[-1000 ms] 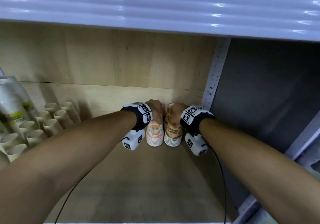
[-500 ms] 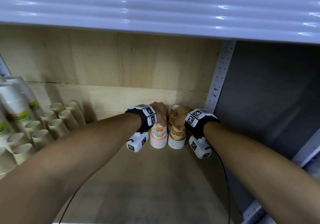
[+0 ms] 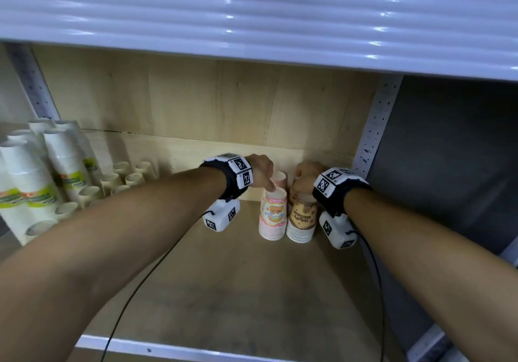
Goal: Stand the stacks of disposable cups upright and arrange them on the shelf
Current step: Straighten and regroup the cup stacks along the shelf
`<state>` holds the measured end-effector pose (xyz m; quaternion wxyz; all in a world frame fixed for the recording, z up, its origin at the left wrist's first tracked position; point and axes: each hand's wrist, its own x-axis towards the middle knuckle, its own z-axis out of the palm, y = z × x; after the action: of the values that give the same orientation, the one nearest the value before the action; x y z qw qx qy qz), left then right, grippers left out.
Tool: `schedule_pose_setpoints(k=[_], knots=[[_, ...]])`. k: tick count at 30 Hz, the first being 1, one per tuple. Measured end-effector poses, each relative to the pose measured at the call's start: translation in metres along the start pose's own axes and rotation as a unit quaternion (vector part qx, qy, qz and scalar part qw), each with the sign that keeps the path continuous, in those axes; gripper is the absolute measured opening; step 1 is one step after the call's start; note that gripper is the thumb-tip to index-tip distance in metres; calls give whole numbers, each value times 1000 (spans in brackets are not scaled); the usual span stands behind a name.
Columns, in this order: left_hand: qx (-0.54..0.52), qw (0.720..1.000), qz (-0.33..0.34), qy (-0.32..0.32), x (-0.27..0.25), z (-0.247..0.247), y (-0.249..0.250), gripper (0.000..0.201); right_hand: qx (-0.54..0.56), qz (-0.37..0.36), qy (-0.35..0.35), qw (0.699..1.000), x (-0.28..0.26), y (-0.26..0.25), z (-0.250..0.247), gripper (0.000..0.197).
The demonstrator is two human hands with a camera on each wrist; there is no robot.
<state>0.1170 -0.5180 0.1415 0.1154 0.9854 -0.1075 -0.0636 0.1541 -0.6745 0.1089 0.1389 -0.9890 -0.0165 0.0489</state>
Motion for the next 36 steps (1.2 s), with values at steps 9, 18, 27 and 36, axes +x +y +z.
schedule_pose_setpoints(k=[9, 18, 27, 36], knots=[[-35, 994, -107, 11, -70, -64, -78, 41, -38, -156, 2, 987, -39, -109, -12, 53], [17, 972, -235, 5, -177, -97, -177, 35, -13, -327, -24, 945, -100, -241, 16, 28], [-18, 946, -324, 10, -239, -66, -241, 33, 1, -413, -108, 904, -139, -311, 66, 39], [-65, 944, -323, 10, -249, -40, -258, 36, -30, -428, -129, 894, -144, -332, 88, 30]])
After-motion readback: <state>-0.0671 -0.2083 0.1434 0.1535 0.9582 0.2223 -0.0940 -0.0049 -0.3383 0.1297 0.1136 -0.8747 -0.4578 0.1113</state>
